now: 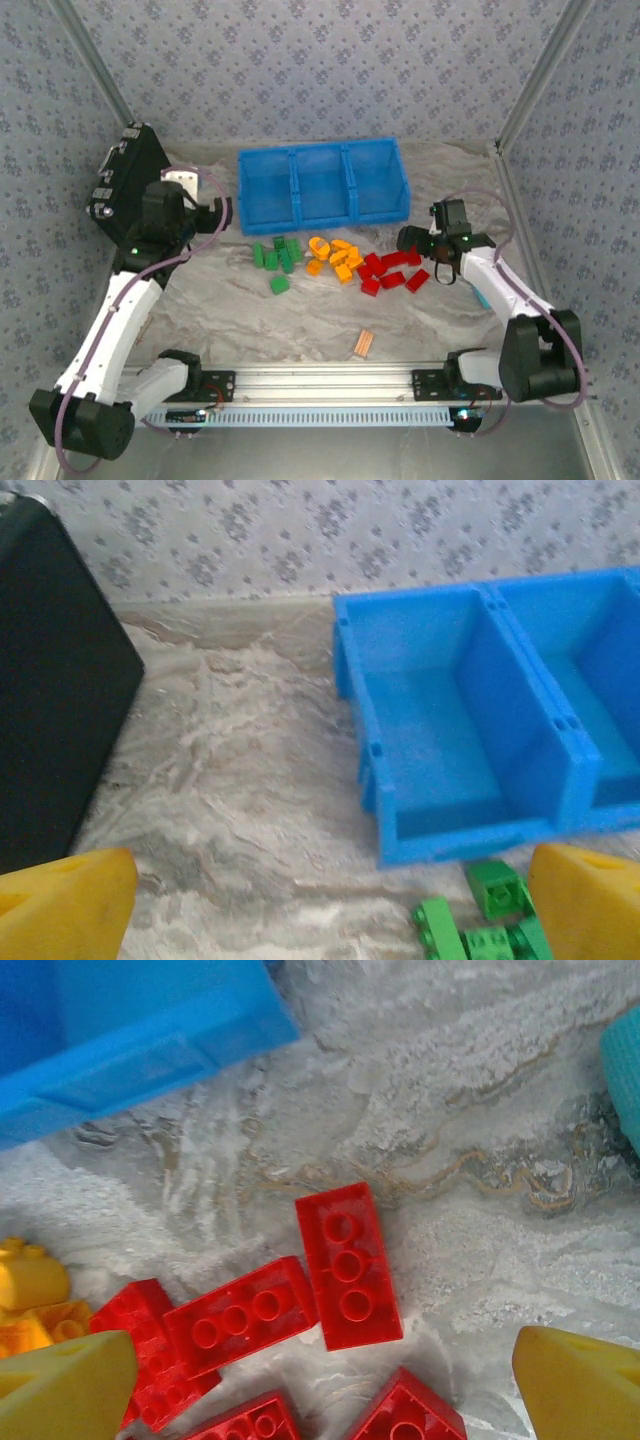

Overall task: Sort the legos into containers by color
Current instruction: Pick up the lego from the middle-right of the table.

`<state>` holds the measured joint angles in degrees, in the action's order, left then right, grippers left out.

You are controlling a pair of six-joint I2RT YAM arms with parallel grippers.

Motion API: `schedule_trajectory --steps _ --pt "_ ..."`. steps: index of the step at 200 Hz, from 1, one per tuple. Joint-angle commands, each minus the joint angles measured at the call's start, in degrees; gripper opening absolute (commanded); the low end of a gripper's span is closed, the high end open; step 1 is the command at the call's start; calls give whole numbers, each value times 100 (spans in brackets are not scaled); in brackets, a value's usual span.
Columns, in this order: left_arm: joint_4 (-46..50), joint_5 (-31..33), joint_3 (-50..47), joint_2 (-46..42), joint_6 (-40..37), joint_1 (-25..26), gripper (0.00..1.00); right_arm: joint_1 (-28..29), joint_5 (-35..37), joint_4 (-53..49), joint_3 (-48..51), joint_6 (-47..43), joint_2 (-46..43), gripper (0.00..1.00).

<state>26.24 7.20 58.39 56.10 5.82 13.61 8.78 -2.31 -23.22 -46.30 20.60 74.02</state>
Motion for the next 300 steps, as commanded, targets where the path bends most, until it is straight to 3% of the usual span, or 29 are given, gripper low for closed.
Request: schedule_trajectory --steps 1,45,110,159,222,260,300 --pt "993 -605 222 -285 -203 205 100 32 155 -230 -281 137 410 97" --pt "1840 -787 78 -278 -221 821 100 13 239 -244 -665 96 1169 94" --pt "1964 -811 294 85 -470 1385 100 28 412 -271 -1197 123 2146 86" --pt "1963 -760 463 429 -656 1469 100 62 793 -115 -1138 292 2390 72" --pt "1992 -710 546 718 -767 1522 100 38 710 -63 -1139 279 2701 42" --pt "1972 -681 575 890 -809 1522 100 27 716 -131 -1137 256 2724 30" --pt "1768 -662 553 1028 -866 1522 100 36 779 -455 -1344 160 2358 26"
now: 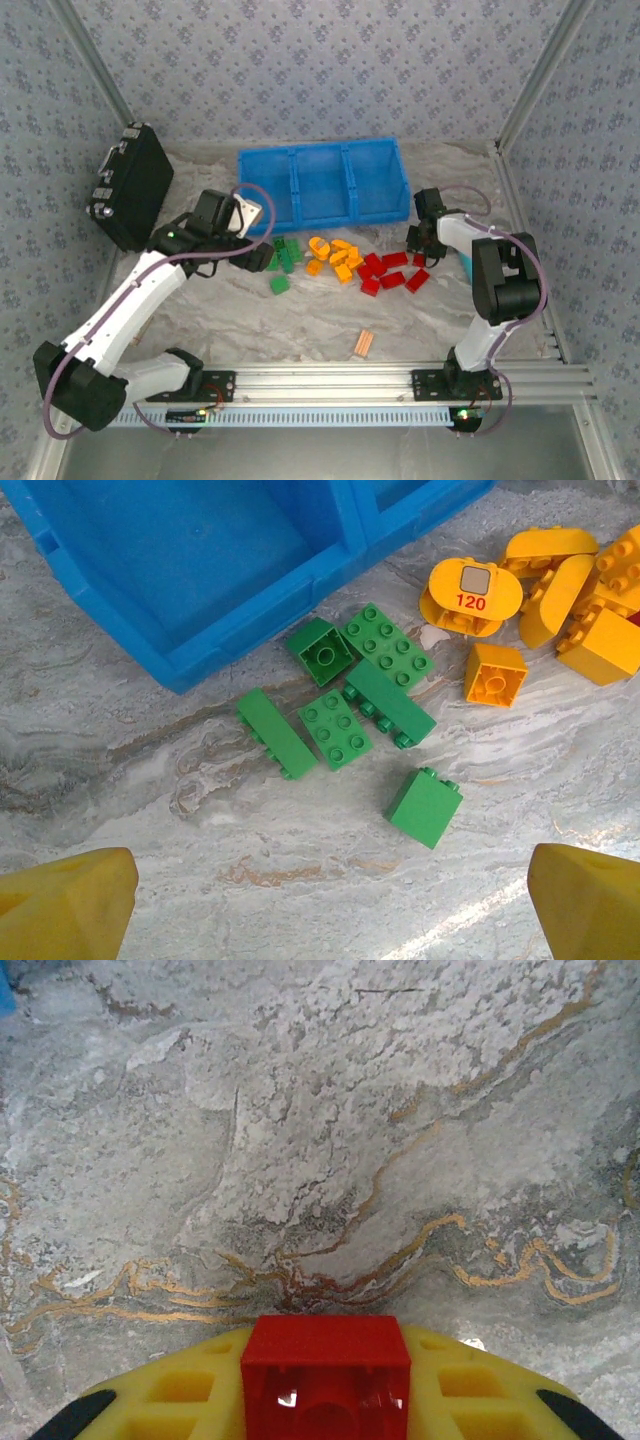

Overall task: Sort the legos into containers by color
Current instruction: Pick up the lego from the middle-right of the table, then place the lego in the container.

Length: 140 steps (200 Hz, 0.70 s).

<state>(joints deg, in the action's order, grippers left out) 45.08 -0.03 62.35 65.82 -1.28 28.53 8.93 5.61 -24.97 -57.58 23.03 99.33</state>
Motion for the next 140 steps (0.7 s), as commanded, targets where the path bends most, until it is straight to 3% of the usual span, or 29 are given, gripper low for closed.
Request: schedule_trajectory --steps 1,66,140 --pt "-132 72 152 54 -155 29 100 25 -5 -298 -226 -85 -188 26" --pt "-584 163 398 223 127 2 100 401 -40 -900 -1554 -367 -795 23" --pt "-876 -54 395 155 730 -41 100 746 -79 -310 -3380 -988 575 24"
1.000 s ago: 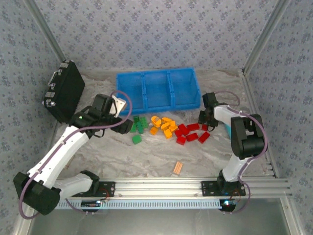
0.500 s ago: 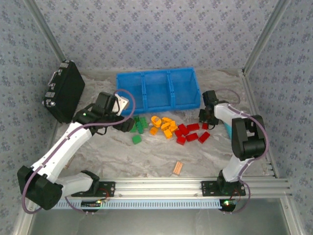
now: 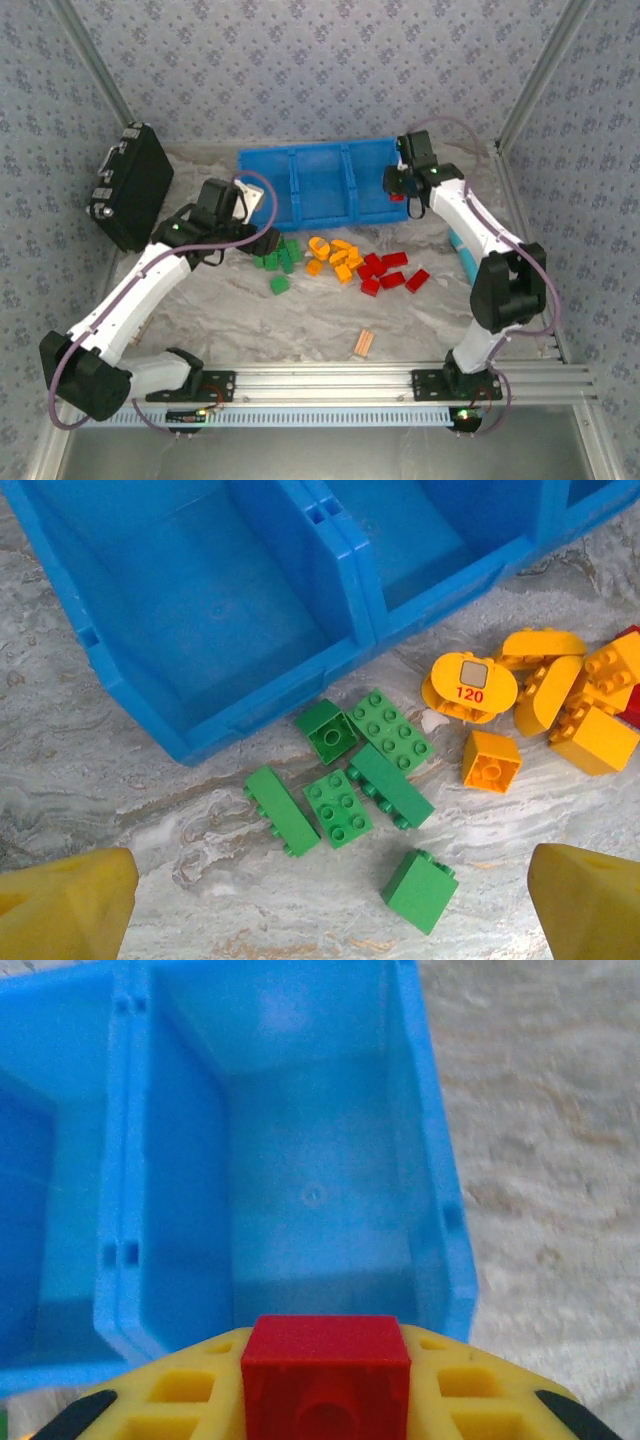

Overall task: Sort the legos into containers by color
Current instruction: Place the lego in the container.

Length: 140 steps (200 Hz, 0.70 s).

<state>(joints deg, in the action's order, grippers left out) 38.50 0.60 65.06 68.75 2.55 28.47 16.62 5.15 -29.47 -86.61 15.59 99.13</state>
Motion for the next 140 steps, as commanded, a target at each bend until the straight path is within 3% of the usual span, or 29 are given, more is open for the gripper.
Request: schedule_trajectory --steps 1,31,73,140 --pt "-237 -115 114 -153 349 -34 100 -21 -36 146 -496 -248 618 24" --pt "-868 -46 -330 -654 511 -34 100 4 -188 240 -1144 -293 1399 24" --pt "-404 173 -186 -497 821 -30 100 68 -264 276 -1657 -311 2098 27" --pt "-365 296 -369 -565 991 -41 100 109 -293 267 -1632 -365 2092 39"
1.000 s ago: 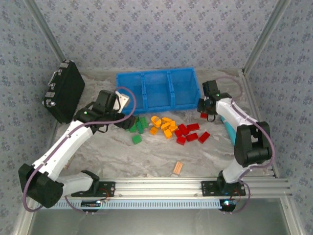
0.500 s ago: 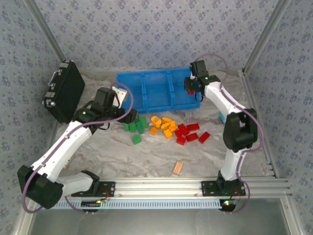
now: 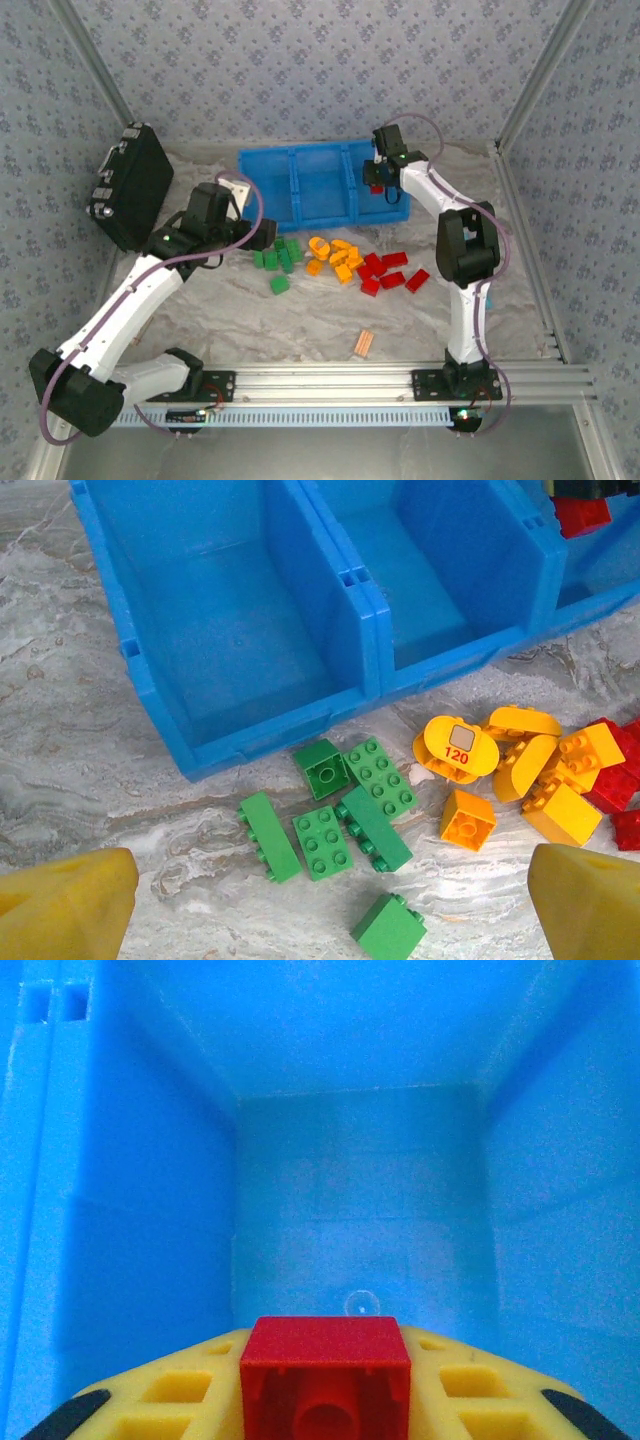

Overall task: Sort the legos into containers by color
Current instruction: Place the lego in the container.

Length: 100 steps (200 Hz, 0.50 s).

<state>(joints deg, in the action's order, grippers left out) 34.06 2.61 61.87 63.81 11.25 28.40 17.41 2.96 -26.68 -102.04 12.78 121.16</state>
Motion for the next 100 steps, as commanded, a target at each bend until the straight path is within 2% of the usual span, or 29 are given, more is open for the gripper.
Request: schedule_trajectory --steps 1,72,100 --pt "76 101 -55 -71 122 -31 100 28 -67 -13 -89 -87 -120 39" --pt "29 161 -208 -173 130 -25 100 24 -68 -84 384 -102 -603 44" --pt "30 124 -305 -267 127 -19 100 99 -112 -81 909 -33 -1107 44"
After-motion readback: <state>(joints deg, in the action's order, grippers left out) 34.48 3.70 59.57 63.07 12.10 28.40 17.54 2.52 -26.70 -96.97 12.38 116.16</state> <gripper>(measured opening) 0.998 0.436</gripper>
